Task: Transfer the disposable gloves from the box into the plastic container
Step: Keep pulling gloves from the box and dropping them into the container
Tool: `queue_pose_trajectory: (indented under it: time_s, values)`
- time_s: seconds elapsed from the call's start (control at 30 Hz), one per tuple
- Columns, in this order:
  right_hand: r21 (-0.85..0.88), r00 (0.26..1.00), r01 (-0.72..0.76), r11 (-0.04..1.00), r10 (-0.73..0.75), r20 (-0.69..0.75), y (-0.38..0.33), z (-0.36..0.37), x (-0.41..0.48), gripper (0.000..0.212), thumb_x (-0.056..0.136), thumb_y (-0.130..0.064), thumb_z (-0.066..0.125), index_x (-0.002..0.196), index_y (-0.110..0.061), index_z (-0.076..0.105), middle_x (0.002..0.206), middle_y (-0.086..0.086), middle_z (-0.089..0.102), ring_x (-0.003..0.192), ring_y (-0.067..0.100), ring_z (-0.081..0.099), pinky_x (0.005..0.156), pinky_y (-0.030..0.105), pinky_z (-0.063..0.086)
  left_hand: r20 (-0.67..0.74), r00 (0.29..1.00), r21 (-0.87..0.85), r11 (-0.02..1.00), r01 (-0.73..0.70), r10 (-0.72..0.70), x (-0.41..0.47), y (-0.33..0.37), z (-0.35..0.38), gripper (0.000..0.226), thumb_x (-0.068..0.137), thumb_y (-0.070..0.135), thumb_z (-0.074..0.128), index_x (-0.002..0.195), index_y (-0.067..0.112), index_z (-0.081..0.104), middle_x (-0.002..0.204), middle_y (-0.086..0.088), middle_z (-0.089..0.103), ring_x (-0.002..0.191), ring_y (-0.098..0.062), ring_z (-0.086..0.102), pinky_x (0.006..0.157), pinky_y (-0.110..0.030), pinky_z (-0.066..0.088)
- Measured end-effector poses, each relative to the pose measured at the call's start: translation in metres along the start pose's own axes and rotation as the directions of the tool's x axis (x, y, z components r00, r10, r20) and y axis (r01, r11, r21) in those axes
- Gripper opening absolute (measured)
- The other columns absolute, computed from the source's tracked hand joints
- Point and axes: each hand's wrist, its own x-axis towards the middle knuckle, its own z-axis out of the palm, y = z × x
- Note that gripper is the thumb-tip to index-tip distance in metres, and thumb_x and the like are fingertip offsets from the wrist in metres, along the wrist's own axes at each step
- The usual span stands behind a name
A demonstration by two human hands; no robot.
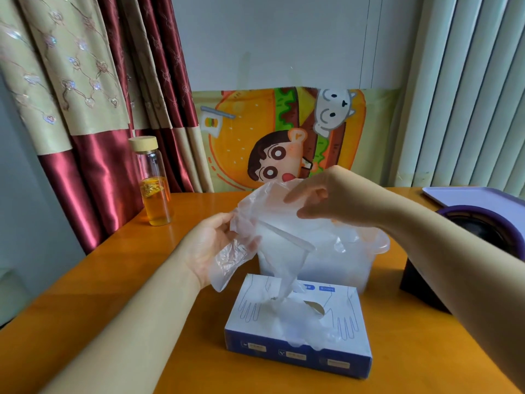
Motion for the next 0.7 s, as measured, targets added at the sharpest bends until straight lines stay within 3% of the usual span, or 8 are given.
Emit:
queue_pose_trajectory:
  time_s: [0.1,0.23,0.33,0.4,0.47,0.53,0.63,0.7]
  values:
    - [-0.065,0.999,0.036,0.997,-0.034,0.032,0.0,0.005,0.019,0.048,0.083,-0.006,0.068,0.127,-0.021,0.059,0.121,-0.012,0.062,0.066,-0.027,0.049,0.062,-0.005,0.037,-0.035,0.999,0.077,0.996,0.036,-0.033,0.004,0.001,-0.013,0.028,0.1,0.021,0.041,0.113,0.005,0.059,0.081,-0.011,0.067,0.07,-0.023,0.065,0.072,-0.038,0.056]
    - [-0.122,0.991,0.027,0.992,-0.011,0.137,-0.001,0.009,0.041,0.062,0.082,-0.01,0.069,0.139,-0.022,0.047,0.139,-0.009,0.05,0.072,-0.017,0.045,0.069,-0.002,0.035,-0.151,0.988,0.28,0.959,0.033,0.01,0.012,0.018,-0.039,0.055,0.093,0.056,0.044,0.129,0.016,0.055,0.125,-0.012,0.062,0.108,-0.029,0.062,0.094,-0.049,0.05]
    - [-0.109,0.979,0.025,0.994,-0.002,0.202,-0.004,0.013,0.052,0.067,0.082,-0.012,0.069,0.141,-0.026,0.042,0.142,-0.012,0.046,0.068,-0.024,0.043,0.079,0.008,0.034,-0.068,0.947,0.742,0.651,-0.163,0.314,0.013,0.033,-0.036,0.087,0.07,0.075,0.047,0.144,0.03,0.036,0.14,0.005,0.048,0.124,-0.017,0.046,0.105,-0.042,0.035]
    - [-0.068,0.973,0.023,0.997,-0.006,0.229,-0.007,0.015,0.058,0.067,0.082,-0.01,0.069,0.141,-0.026,0.042,0.141,-0.013,0.047,0.065,-0.026,0.045,0.073,0.005,0.036,0.087,0.936,0.862,0.446,-0.242,0.341,0.017,0.039,-0.024,0.094,0.069,0.068,0.058,0.149,0.033,0.025,0.135,0.011,0.048,0.124,-0.012,0.045,0.101,-0.036,0.039]
    - [-0.031,0.974,0.009,0.999,-0.002,0.228,-0.008,0.014,0.063,0.065,0.081,-0.008,0.068,0.139,-0.027,0.046,0.136,-0.013,0.051,0.071,-0.02,0.05,0.07,0.004,0.037,0.159,0.928,0.921,0.288,-0.262,0.337,0.029,0.04,-0.016,0.08,0.08,0.051,0.065,0.147,0.03,0.028,0.123,0.01,0.056,0.115,-0.009,0.052,0.085,-0.026,0.045]
    - [-0.007,0.977,-0.027,1.0,0.028,0.211,-0.001,0.008,0.062,0.064,0.08,-0.005,0.067,0.136,-0.03,0.049,0.13,-0.017,0.054,0.076,-0.018,0.055,0.071,0.004,0.04,0.174,0.895,0.936,0.212,-0.279,0.411,0.047,0.042,-0.012,0.049,0.092,0.035,0.061,0.137,0.024,0.045,0.105,0.007,0.064,0.093,-0.007,0.061,0.068,-0.021,0.045]
    - [-0.052,0.974,-0.146,0.988,0.152,0.168,0.022,-0.002,0.056,0.068,0.077,-0.004,0.065,0.136,-0.034,0.048,0.133,-0.017,0.053,0.099,0.0,0.063,0.09,0.016,0.046,0.077,0.847,0.935,0.257,-0.245,0.527,0.073,0.055,-0.011,0.023,0.096,0.017,0.051,0.117,0.018,0.061,0.088,0.006,0.067,0.07,-0.004,0.059,0.056,-0.016,0.041]
    - [-0.121,0.962,-0.226,0.967,0.241,0.127,0.041,-0.007,0.052,0.07,0.076,-0.003,0.063,0.137,-0.033,0.047,0.132,-0.014,0.054,0.105,0.008,0.062,0.093,0.022,0.048,-0.012,0.8,0.911,0.336,-0.238,0.6,0.089,0.065,-0.011,0.023,0.097,0.012,0.047,0.115,0.015,0.061,0.095,0.001,0.067,0.077,-0.007,0.061,0.059,-0.014,0.04]
